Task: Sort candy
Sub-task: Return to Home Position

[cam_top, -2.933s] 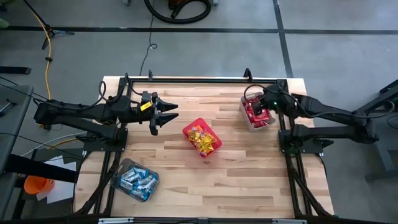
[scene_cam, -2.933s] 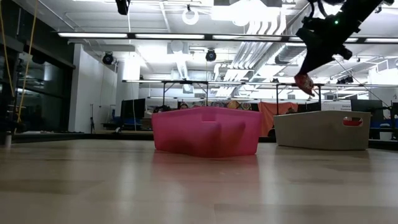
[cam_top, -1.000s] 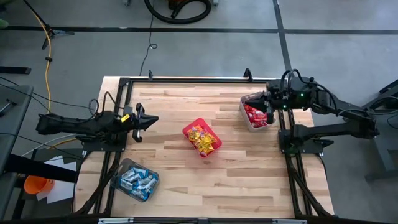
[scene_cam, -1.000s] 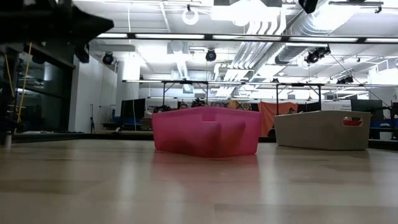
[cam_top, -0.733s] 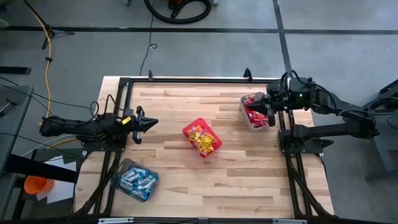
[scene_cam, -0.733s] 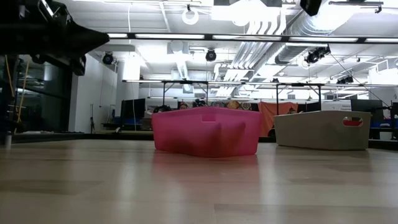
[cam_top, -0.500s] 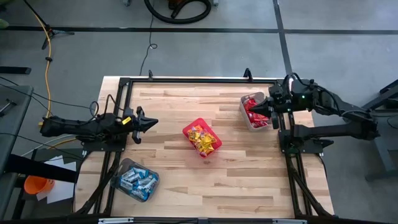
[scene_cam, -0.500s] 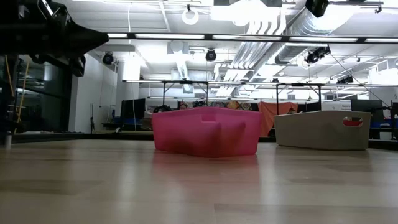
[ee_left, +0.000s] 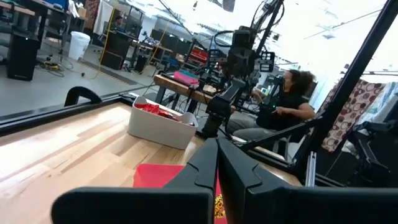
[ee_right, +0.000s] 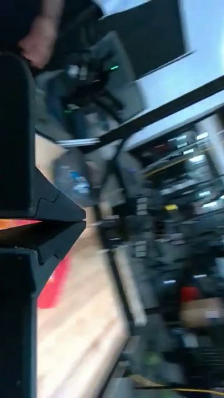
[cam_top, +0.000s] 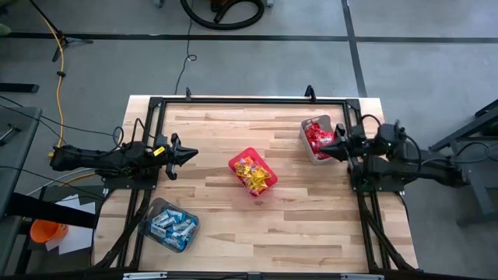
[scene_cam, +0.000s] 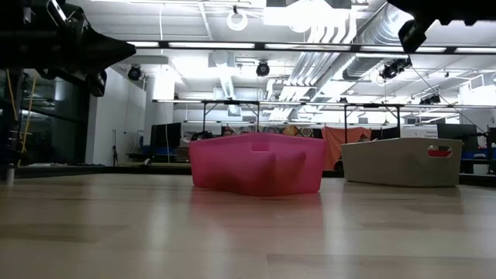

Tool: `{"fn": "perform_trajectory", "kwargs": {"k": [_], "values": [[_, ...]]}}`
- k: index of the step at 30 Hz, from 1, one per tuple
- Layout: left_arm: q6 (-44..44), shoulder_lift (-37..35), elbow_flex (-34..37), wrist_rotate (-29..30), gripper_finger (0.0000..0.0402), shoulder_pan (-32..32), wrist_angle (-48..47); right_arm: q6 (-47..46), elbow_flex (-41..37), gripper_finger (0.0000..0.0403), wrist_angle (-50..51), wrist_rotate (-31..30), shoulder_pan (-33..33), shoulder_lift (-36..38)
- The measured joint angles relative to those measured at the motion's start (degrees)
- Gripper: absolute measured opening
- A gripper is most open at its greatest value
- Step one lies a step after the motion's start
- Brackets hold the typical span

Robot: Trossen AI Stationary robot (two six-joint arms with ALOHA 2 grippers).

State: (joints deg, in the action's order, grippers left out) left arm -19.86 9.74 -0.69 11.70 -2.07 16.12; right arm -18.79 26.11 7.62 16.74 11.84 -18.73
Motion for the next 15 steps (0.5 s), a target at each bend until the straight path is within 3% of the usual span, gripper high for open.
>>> {"fn": "perform_trajectory", "kwargs": {"k": [3, 8, 15], "values": [[0.0, 0.0, 0.0, 0.0, 0.0001, 0.0, 0.0, -0.5, -6.1, 0.0, -11.7, -1.7, 0.0, 2.4], [0.0, 0.0, 0.0, 0.0, 0.0001, 0.0, 0.0, -6.0, -14.6, 0.0, -29.7, -3.3, -1.6, -0.6], [0.0, 0.0, 0.0, 0.0, 0.0001, 0.0, 0.0, -3.8, -17.8, 0.0, -32.9, -9.7, -10.5, -4.7]]}}
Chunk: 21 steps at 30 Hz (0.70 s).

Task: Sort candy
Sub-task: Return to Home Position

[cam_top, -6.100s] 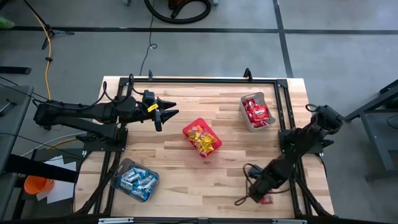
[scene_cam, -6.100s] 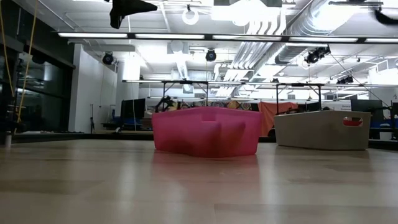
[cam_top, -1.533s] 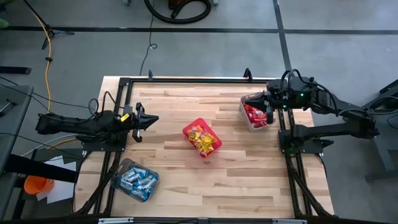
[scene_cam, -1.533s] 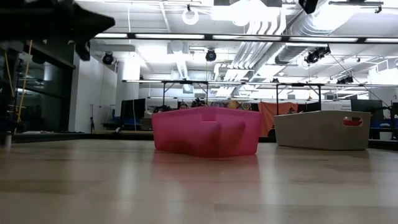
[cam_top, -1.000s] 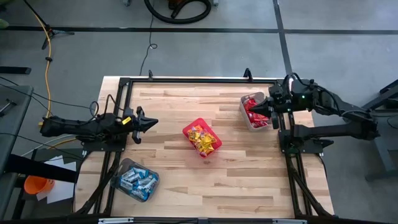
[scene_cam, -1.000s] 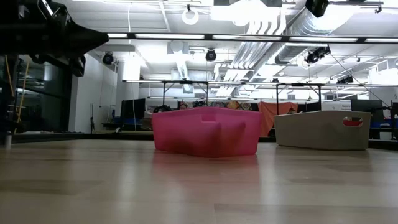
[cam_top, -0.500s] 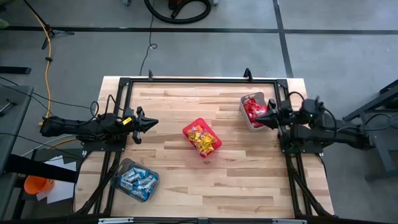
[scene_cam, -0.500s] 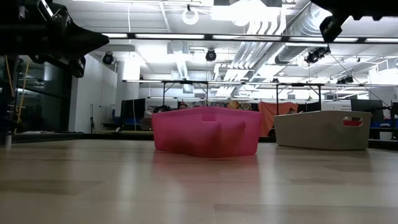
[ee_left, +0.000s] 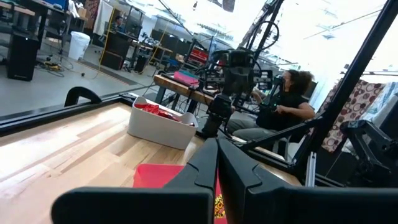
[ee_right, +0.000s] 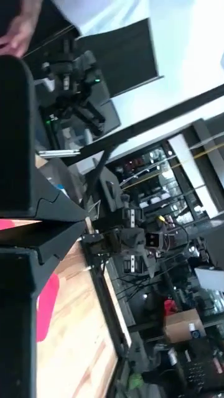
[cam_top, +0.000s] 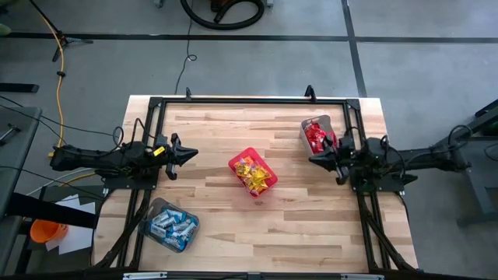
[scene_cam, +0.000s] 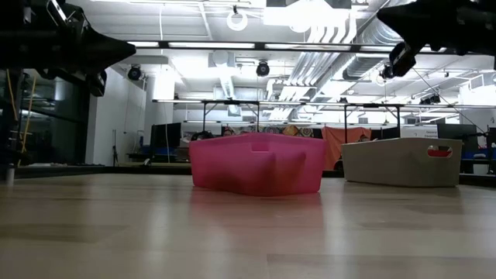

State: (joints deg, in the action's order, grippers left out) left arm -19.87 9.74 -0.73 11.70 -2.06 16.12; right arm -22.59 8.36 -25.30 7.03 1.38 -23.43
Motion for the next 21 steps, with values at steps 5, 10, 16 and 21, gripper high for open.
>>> {"fn": "perform_trajectory", "kwargs": {"k": [5, 10, 16, 21], "values": [[0.0, 0.0, 0.0, 0.0, 0.0001, 0.0, 0.0, 5.7, 0.0, 0.0, 4.3, -2.6, -3.3, 1.9], [0.0, 0.0, 0.0, 0.0, 0.0001, 0.0, 0.0, 4.6, 0.0, 0.0, 16.1, -1.8, -3.2, 8.7], [0.0, 0.0, 0.0, 0.0, 0.0001, 0.0, 0.0, 6.3, 0.0, 0.0, 24.6, -2.4, -3.2, 19.8], [0.0, 0.0, 0.0, 0.0, 0.0001, 0.0, 0.0, 7.3, -0.7, 0.0, 27.8, -3.0, -3.2, 23.3]]}}
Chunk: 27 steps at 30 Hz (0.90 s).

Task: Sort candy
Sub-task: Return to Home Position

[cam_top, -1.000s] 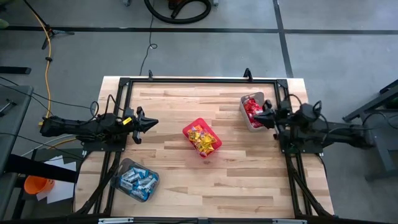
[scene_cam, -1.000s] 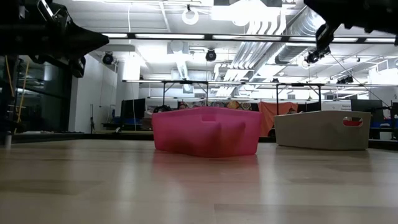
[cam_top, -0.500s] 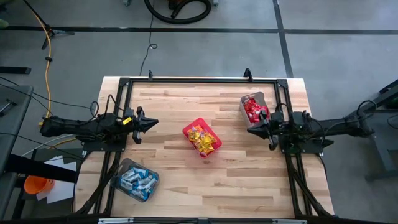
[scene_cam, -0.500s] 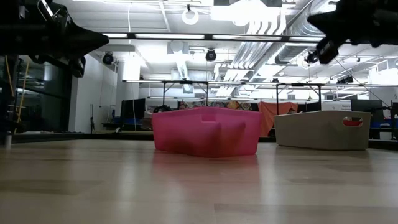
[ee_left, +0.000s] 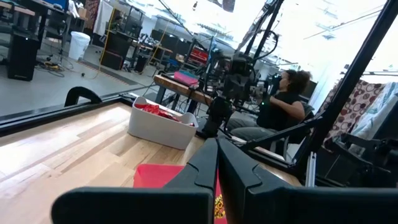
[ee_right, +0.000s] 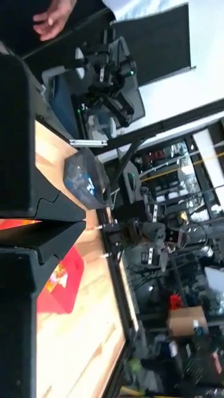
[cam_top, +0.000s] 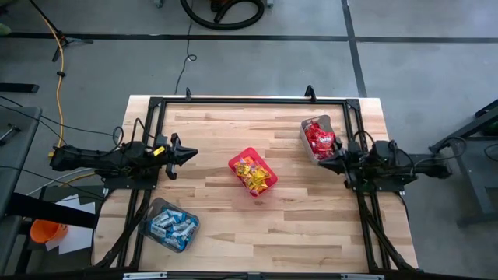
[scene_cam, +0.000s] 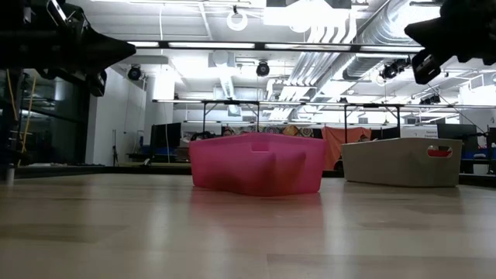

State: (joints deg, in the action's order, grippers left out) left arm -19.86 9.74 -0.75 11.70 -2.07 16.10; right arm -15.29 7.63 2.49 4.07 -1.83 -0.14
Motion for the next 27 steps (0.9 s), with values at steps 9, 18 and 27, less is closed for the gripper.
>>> {"fn": "perform_trajectory", "kwargs": {"k": [9, 18, 27], "values": [[0.0, 0.0, 0.0, -0.2, 0.0001, 0.0, -0.9, 0.4, -7.1, 0.0, -7.5, 1.3, 0.0, -0.1], [0.0, 0.0, 0.0, -0.2, 0.0001, 0.0, -1.4, 2.3, -6.9, 0.0, -2.9, -3.0, 0.1, -1.8], [0.0, 0.0, 0.0, -0.2, 0.0001, 0.0, -1.4, 2.3, -6.9, 0.0, -2.8, -3.1, 0.1, -2.4]]}}
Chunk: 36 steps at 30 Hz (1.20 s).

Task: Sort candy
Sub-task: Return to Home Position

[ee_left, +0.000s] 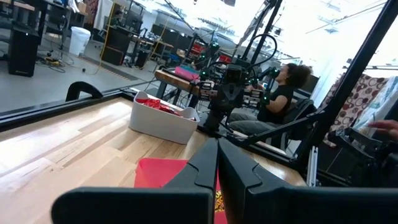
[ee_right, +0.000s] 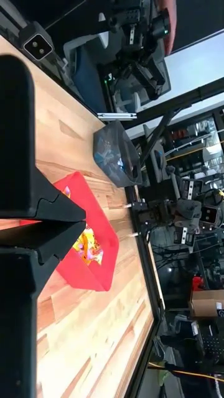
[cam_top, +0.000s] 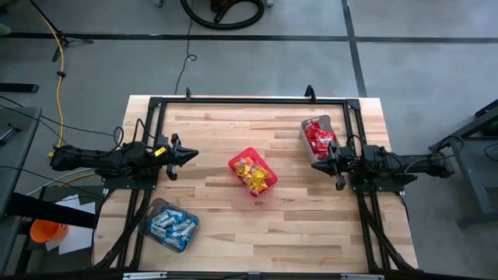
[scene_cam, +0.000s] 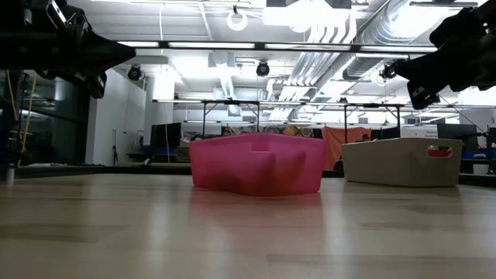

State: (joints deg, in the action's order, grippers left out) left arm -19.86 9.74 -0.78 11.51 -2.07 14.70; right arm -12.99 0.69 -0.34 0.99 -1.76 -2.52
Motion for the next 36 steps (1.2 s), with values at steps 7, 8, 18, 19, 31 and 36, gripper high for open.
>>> {"fn": "perform_trajectory", "kwargs": {"k": [7, 8, 18, 19, 31, 36], "values": [[0.0, -0.2, 0.0, 0.0, 0.0001, 0.0, -0.2, 0.0, 0.0, 0.0, -0.2, 0.0, 0.0, 1.9], [0.0, -0.8, 0.0, 0.0, 0.0001, -0.1, -0.5, 0.0, 0.0, 0.0, -0.3, 0.0, 0.0, 2.5], [0.0, -9.5, 0.1, 0.2, 0.0001, 0.6, -1.6, 0.0, -0.1, 0.0, -0.4, 0.0, 0.2, 2.0], [0.0, -9.6, 0.0, 0.2, 0.0001, 0.6, -1.6, 0.0, -0.1, 0.0, -0.4, 0.0, 0.2, 2.0], [0.0, -9.5, 0.1, -0.3, 0.0001, -0.5, -5.6, 0.0, -0.1, 0.0, -0.4, 0.0, 0.2, 1.8], [2.8, -9.5, 0.1, -0.4, 0.0001, -0.5, -6.8, 0.0, -0.1, 0.0, -0.4, 0.0, 0.2, 1.8]]}}
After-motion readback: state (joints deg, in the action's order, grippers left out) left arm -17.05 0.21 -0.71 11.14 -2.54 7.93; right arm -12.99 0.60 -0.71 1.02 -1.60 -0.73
